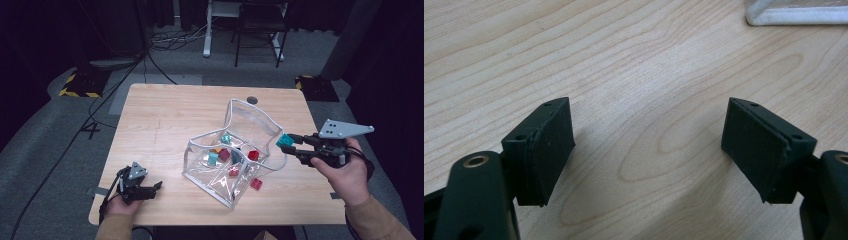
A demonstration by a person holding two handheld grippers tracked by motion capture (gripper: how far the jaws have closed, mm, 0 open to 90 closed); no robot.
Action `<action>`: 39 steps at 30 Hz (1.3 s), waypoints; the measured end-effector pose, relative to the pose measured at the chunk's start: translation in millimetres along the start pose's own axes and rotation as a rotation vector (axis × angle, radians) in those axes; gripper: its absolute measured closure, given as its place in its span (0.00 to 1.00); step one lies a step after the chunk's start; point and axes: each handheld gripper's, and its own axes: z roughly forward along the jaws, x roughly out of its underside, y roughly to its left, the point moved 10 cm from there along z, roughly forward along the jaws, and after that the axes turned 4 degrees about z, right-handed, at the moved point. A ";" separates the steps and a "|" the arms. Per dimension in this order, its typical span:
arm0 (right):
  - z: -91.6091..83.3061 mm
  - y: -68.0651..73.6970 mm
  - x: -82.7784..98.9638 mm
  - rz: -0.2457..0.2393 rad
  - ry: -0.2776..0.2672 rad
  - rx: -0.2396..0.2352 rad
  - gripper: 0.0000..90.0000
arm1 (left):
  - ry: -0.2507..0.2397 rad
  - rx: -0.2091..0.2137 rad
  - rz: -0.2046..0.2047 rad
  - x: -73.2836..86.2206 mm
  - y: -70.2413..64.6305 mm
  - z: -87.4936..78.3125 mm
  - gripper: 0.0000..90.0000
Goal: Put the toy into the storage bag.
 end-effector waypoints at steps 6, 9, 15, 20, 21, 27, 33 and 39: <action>13.3 -8.8 -8.5 0.004 -0.008 0.004 0.66 | 0.000 -0.001 0.001 0.0 0.1 0.0 0.24; 19.1 -10.4 -12.2 0.006 -0.008 0.003 0.66 | 0.000 -0.001 0.000 0.0 0.1 0.0 0.24; 42.3 -12.9 -26.2 0.017 -0.012 -0.012 0.66 | 0.000 0.000 0.000 0.1 0.0 -0.1 0.24; 55.8 -15.5 -30.0 0.024 0.000 -0.014 0.66 | 0.000 0.000 0.000 0.0 0.0 0.0 0.24; 59.1 -16.2 -30.9 0.026 0.003 -0.014 0.66 | 0.001 0.000 0.000 0.1 0.0 -0.1 0.24; 82.6 -19.7 -35.3 0.053 0.011 -0.022 0.66 | 0.000 0.001 -0.001 0.1 -0.2 0.0 0.24; 99.5 -18.9 -35.4 0.047 0.044 -0.023 0.66 | 0.000 0.000 0.000 0.0 0.0 0.0 0.24; 121.6 -18.5 -26.5 0.064 0.108 -0.024 0.66 | 0.000 0.000 0.001 0.0 0.0 0.0 0.24</action>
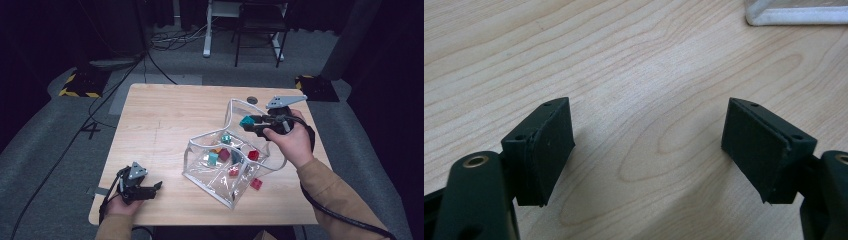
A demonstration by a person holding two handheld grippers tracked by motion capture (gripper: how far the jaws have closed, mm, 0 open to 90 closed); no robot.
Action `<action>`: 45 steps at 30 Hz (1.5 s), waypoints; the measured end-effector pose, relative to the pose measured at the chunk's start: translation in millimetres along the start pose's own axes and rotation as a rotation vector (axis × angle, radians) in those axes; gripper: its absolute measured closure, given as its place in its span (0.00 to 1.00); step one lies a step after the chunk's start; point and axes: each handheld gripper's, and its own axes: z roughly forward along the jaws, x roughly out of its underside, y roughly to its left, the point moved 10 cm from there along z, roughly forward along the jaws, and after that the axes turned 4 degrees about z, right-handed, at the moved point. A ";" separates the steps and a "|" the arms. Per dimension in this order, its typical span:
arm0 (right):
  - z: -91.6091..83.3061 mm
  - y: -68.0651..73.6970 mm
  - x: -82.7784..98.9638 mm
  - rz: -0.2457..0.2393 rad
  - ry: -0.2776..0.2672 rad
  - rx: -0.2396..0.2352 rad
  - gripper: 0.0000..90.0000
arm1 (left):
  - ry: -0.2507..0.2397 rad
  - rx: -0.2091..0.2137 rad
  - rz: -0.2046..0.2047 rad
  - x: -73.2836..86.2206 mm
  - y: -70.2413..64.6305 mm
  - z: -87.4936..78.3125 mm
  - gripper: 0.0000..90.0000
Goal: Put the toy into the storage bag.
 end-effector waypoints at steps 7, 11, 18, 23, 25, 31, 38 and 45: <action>12.1 1.4 7.1 0.021 0.046 0.005 0.66 | 0.000 0.000 -0.001 0.0 -0.1 0.0 0.24; 14.6 2.5 9.8 0.027 0.070 0.003 0.65 | 0.000 0.000 0.000 0.0 0.0 0.0 0.24; 9.5 3.9 6.6 0.015 0.013 0.017 0.40 | 0.000 0.000 0.000 0.1 -0.1 0.0 0.24; -6.0 6.3 3.2 -0.003 -0.023 0.021 0.41 | 0.001 0.000 0.000 0.0 0.1 0.0 0.24; -9.7 6.3 3.5 -0.006 -0.027 0.022 0.41 | 0.000 0.000 0.000 0.0 0.0 0.0 0.24; -37.3 6.0 4.9 -0.013 -0.067 0.035 0.42 | 0.000 0.000 0.000 0.0 0.1 0.0 0.24; -64.4 3.0 8.6 -0.026 -0.086 0.058 0.41 | 0.000 0.000 0.000 0.0 0.0 0.0 0.23; -86.3 -5.6 20.4 -0.009 -0.095 0.083 0.41 | 0.000 0.000 -0.001 0.0 -0.1 0.0 0.23</action>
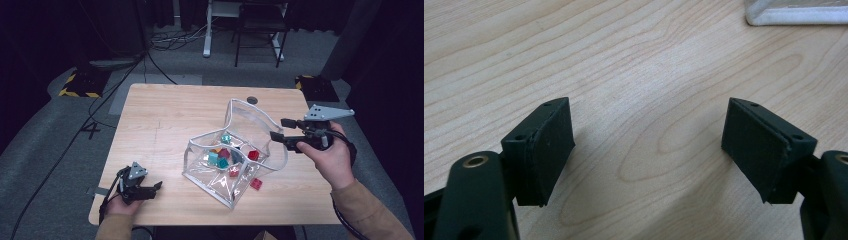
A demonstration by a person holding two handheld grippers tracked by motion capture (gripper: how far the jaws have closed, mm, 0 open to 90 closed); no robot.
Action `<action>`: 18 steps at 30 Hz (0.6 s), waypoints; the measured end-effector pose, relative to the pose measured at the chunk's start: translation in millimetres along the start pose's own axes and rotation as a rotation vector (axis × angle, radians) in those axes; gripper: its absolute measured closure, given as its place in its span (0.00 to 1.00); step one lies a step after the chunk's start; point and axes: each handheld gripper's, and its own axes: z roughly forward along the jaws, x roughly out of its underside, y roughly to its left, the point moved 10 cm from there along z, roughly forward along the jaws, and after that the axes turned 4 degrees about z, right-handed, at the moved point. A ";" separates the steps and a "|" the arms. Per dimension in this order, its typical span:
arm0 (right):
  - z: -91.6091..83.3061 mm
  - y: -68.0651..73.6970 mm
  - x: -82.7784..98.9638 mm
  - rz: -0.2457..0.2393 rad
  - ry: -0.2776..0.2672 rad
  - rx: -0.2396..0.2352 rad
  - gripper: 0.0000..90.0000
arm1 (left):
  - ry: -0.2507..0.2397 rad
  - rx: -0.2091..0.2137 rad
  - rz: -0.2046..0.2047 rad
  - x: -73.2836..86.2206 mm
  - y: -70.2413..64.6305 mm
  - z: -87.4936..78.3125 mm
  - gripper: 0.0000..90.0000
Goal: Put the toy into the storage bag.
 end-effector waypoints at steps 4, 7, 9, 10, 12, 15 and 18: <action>-9.2 -5.1 6.4 0.006 0.001 0.011 0.41 | 0.001 0.000 0.001 0.1 0.0 0.0 0.23; -16.0 -9.8 12.4 0.015 0.002 0.021 0.41 | 0.001 0.000 0.001 0.1 0.0 0.0 0.23; -17.4 -11.1 13.7 0.017 0.002 0.023 0.41 | 0.001 0.000 0.001 0.1 0.0 -0.1 0.23; -21.4 -15.0 18.7 0.021 0.003 0.033 0.40 | 0.001 0.000 0.001 0.1 0.0 -0.1 0.23; -24.1 -17.6 22.7 0.029 0.006 0.039 0.40 | 0.001 0.001 -0.001 0.0 -0.2 0.0 0.23; -27.9 -22.8 30.7 0.044 0.008 0.048 0.40 | 0.001 0.001 0.000 0.1 -0.1 0.0 0.23; -32.2 -30.7 42.5 0.071 0.008 0.061 0.40 | 0.001 0.000 0.000 0.1 0.0 -0.1 0.23</action>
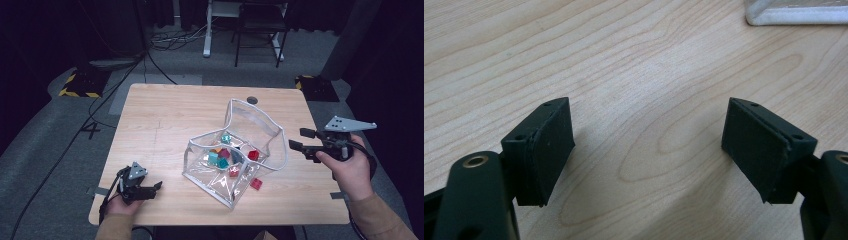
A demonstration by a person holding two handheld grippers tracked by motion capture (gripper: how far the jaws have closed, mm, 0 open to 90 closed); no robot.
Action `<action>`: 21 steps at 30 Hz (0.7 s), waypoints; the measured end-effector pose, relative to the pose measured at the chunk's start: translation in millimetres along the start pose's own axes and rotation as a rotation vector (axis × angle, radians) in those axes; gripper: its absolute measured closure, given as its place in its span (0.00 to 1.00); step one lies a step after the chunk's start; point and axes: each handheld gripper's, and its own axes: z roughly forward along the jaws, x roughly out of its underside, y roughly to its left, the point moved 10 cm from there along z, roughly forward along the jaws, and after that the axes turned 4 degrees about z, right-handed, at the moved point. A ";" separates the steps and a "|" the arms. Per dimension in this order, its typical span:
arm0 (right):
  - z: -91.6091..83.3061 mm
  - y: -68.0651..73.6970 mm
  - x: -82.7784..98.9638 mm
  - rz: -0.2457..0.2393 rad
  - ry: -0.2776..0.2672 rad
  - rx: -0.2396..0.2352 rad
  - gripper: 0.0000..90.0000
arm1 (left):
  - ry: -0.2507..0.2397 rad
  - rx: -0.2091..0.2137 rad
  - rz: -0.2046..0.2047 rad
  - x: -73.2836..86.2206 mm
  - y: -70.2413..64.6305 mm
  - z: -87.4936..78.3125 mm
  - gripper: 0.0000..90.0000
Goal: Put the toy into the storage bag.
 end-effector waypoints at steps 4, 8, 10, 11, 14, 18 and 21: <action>0.1 -9.7 20.0 0.025 0.022 0.016 0.40 | -0.001 0.001 -0.001 0.0 -0.2 0.1 0.23; 3.8 -14.8 37.5 0.028 0.044 0.032 0.39 | 0.000 0.001 -0.001 0.0 -0.2 0.1 0.23; 7.2 -15.5 46.4 0.036 0.056 0.029 0.39 | 0.001 0.001 0.001 0.1 0.0 0.0 0.23; 9.2 -15.6 50.9 0.038 0.062 0.027 0.39 | 0.001 0.001 0.001 0.1 0.0 0.0 0.23; 16.4 -15.8 64.5 0.040 0.084 0.027 0.38 | 0.001 0.001 0.002 0.1 0.1 0.0 0.23; 26.6 -14.0 80.7 0.049 0.110 0.016 0.38 | 0.001 0.001 0.001 0.1 0.0 0.0 0.23; 34.1 -12.2 91.6 0.051 0.129 0.010 0.38 | 0.001 0.001 0.001 0.1 0.0 0.0 0.23</action>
